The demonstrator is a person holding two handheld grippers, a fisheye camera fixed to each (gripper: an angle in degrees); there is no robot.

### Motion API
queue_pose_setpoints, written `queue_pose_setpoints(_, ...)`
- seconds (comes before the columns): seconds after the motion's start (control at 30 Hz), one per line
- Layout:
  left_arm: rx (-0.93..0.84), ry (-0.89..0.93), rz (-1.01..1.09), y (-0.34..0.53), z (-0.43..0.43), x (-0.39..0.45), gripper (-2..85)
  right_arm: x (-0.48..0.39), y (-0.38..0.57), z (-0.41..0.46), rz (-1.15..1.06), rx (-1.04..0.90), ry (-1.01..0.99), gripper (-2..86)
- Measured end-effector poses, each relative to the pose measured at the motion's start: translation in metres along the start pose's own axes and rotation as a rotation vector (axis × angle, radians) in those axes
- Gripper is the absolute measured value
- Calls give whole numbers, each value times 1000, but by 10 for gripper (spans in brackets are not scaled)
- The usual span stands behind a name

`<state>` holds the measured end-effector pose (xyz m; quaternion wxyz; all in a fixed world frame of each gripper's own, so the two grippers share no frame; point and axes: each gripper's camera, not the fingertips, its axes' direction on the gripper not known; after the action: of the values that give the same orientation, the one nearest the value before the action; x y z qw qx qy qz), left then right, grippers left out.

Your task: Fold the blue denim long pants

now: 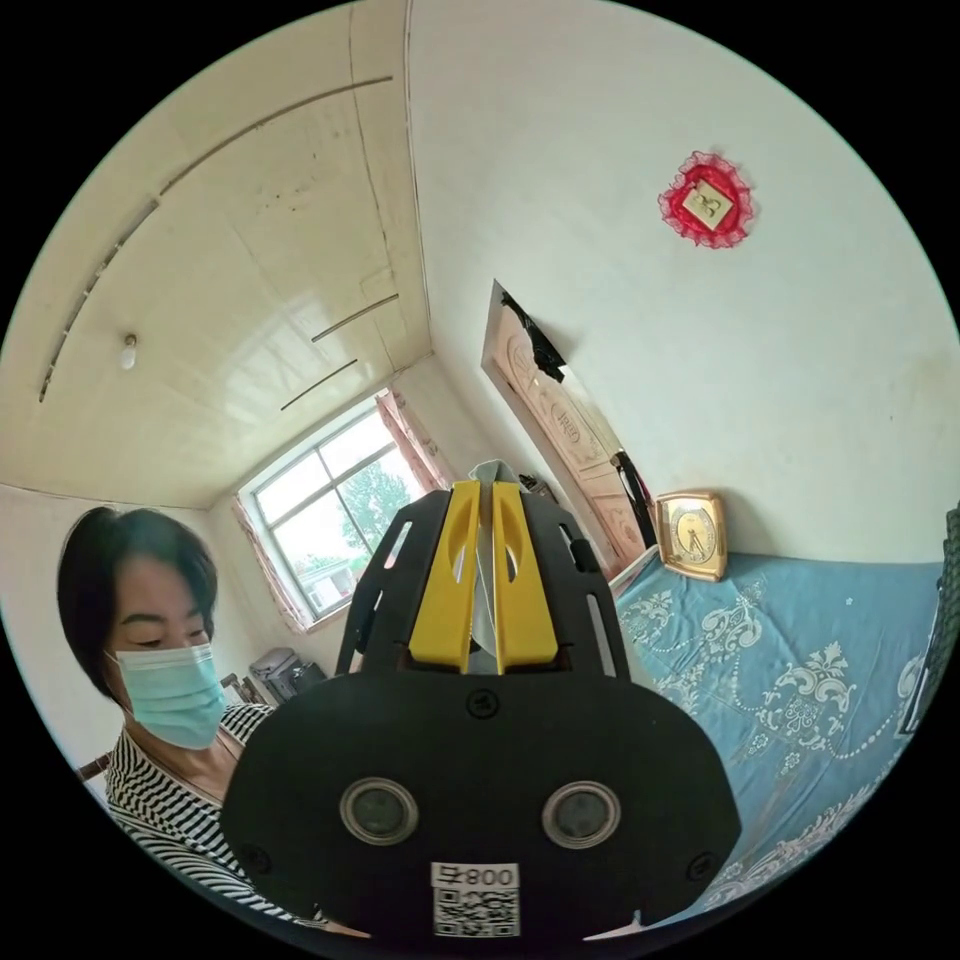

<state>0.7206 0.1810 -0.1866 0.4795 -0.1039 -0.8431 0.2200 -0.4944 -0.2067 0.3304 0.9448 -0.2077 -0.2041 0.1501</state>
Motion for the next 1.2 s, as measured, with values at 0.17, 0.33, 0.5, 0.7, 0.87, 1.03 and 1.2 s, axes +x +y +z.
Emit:
queue_pose_setpoints(0.17,-55,34,-39,9,27,-17,1,37,1,21,42,8,-22,16)
queue_pose_setpoints(0.33,-96,81,-72,8,49,-20,-1,62,-3,35,77,33,-27,16)
queue_pose_setpoints(0.5,-40,108,11,7,46,-16,-2,47,1,48,37,66,5,16)
queue_pose_setpoints(0.7,14,122,130,-3,24,-14,-3,-11,25,58,-34,94,93,16)
queue_pose_setpoints(0.87,-32,40,196,-30,48,-12,0,-27,21,98,-52,13,249,15)
queue_pose_setpoints(1.03,-317,-32,116,-40,182,-31,12,61,37,149,190,-108,352,14)
queue_pose_setpoints(1.2,-642,-48,-93,28,326,-52,49,196,128,168,631,-216,493,7)
